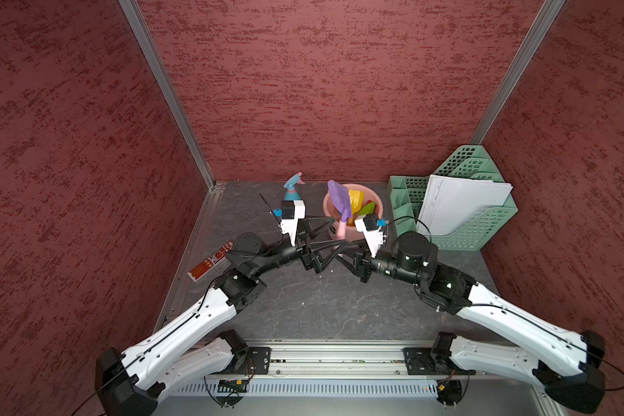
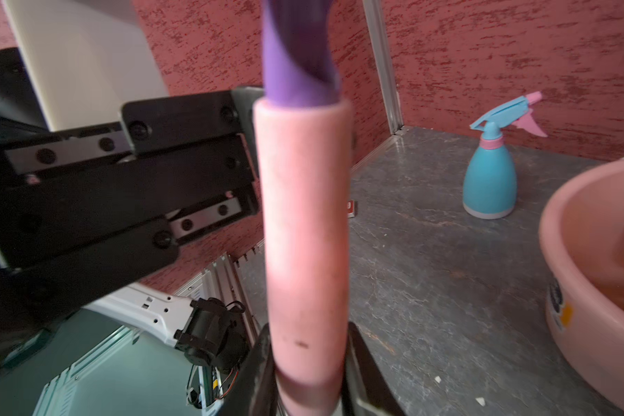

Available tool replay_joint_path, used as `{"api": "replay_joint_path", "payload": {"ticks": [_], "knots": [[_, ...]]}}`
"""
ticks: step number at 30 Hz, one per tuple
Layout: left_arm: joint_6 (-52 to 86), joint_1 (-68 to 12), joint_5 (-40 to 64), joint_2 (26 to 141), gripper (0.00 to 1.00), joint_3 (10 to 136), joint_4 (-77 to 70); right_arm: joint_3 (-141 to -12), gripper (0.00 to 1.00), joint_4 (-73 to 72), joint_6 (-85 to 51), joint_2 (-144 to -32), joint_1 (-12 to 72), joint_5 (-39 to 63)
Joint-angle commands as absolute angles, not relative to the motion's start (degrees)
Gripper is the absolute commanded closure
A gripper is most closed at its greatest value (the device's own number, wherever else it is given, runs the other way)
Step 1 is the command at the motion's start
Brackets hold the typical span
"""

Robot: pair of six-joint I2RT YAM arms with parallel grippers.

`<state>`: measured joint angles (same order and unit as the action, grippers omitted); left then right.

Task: Organize the gardening tools
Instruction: Pick up the gardening tool from the center of the board, then place the gardening tool in the container.

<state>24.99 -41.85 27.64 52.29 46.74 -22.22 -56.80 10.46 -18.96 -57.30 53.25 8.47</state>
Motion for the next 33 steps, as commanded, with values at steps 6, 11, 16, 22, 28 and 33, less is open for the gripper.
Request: {"api": "replay_joint_path", "payload": {"ticks": [6, 11, 16, 22, 28, 33], "knots": [[20.41, -41.77, 20.11, 45.56, 0.0, 42.98, -10.25, -56.15, 1.0, 12.7, -15.52, -55.15, 46.11, -0.06], [18.95, -41.76, 14.91, 42.34, 0.0, 40.13, -4.65, -55.48, 1.0, 9.11, -13.26, -57.81, 41.59, -3.06], [19.65, -41.75, 11.1, 40.83, 0.0, 37.99, -1.96, -55.74, 1.0, 3.84, -11.43, -62.83, 37.64, -4.25], [20.38, -41.81, 8.99, 38.98, 0.0, 35.48, -1.01, -56.67, 1.0, -3.1, -10.2, -71.48, 34.45, -4.08], [20.22, -41.73, 7.9, 37.35, 0.0, 34.86, 1.27, -58.69, 1.0, -9.29, -10.89, -81.81, 31.76, -2.42], [19.43, -41.68, 7.19, 36.82, 0.0, 34.82, 3.3, -61.22, 1.0, -12.11, -10.99, -89.0, 30.68, -2.13]]}}
